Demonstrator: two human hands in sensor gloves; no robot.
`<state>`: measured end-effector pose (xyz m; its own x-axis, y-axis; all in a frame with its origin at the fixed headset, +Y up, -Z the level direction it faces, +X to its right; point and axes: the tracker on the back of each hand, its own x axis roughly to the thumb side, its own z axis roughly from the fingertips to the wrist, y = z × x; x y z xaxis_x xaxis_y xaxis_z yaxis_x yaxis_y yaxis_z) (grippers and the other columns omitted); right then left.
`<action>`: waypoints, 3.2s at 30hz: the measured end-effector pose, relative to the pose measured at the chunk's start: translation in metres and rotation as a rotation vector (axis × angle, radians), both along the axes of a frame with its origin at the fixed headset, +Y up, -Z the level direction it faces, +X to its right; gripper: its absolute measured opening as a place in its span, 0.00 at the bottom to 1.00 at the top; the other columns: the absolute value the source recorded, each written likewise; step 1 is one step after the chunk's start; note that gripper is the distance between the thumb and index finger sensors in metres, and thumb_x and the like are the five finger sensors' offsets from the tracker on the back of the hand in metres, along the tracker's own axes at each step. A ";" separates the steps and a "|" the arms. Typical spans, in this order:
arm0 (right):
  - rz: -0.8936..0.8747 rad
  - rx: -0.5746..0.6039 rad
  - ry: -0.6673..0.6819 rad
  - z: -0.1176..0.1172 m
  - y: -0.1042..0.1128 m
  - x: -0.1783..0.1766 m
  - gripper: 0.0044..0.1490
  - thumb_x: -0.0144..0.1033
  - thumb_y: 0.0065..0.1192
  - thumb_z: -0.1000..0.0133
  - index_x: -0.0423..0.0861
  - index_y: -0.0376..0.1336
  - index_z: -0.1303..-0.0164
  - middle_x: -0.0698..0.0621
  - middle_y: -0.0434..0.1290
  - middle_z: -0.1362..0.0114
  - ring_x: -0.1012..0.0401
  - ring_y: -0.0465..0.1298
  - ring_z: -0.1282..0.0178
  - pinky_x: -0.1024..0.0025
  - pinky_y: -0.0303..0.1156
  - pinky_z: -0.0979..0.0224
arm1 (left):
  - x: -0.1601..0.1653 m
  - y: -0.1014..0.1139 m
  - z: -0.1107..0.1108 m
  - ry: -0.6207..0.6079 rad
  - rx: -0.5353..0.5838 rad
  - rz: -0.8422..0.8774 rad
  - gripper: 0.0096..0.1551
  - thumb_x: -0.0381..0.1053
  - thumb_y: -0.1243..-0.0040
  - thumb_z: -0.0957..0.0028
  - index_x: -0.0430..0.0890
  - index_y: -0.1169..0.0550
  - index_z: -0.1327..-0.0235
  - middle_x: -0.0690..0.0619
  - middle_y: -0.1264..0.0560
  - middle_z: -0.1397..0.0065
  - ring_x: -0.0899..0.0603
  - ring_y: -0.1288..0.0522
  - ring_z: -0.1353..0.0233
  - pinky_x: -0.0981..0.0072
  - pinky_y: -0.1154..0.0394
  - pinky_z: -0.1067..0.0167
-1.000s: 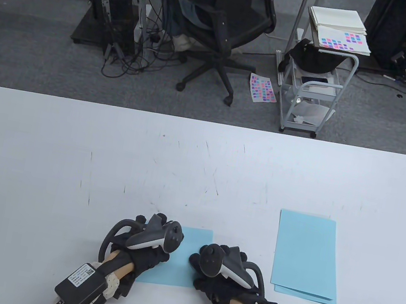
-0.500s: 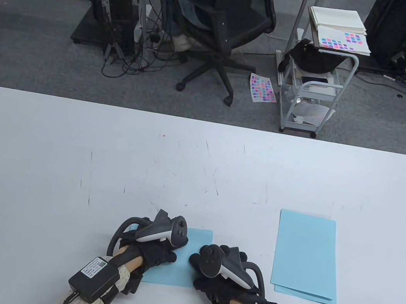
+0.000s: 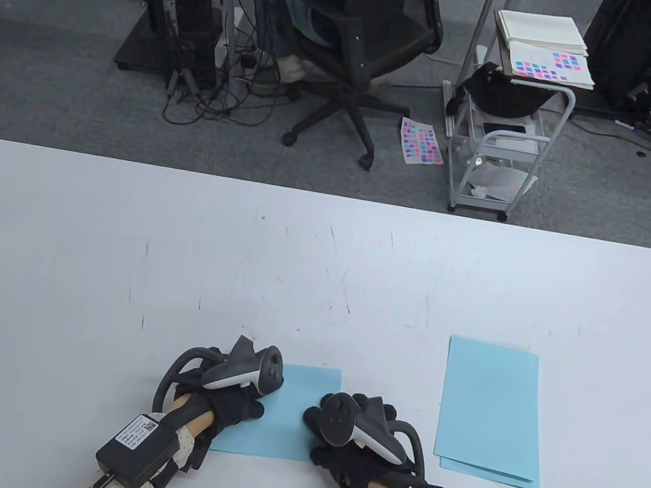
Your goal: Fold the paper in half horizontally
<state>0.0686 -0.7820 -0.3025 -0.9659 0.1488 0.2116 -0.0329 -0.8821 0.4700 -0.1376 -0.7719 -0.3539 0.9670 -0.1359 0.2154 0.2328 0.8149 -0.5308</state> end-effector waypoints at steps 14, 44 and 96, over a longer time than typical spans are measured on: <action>0.000 0.000 0.000 0.000 0.000 0.000 0.42 0.52 0.53 0.47 0.70 0.41 0.24 0.68 0.36 0.13 0.50 0.31 0.14 0.36 0.26 0.21 | -0.030 -0.003 0.003 0.066 0.000 0.019 0.38 0.66 0.49 0.57 0.82 0.49 0.34 0.83 0.56 0.19 0.55 0.59 0.12 0.46 0.54 0.14; -0.009 -0.002 -0.004 0.000 0.000 0.000 0.42 0.52 0.53 0.47 0.71 0.42 0.24 0.68 0.36 0.13 0.50 0.32 0.14 0.36 0.27 0.21 | -0.077 0.010 0.016 0.182 0.135 0.080 0.38 0.68 0.50 0.59 0.80 0.44 0.32 0.79 0.50 0.17 0.53 0.56 0.11 0.44 0.53 0.14; 0.043 0.001 -0.106 -0.094 0.016 -0.088 0.50 0.37 0.71 0.53 0.53 0.50 0.22 0.51 0.56 0.29 0.45 0.41 0.16 0.31 0.28 0.22 | -0.074 0.050 0.060 0.150 0.517 0.206 0.45 0.71 0.50 0.62 0.80 0.52 0.30 0.69 0.59 0.13 0.46 0.64 0.12 0.37 0.58 0.16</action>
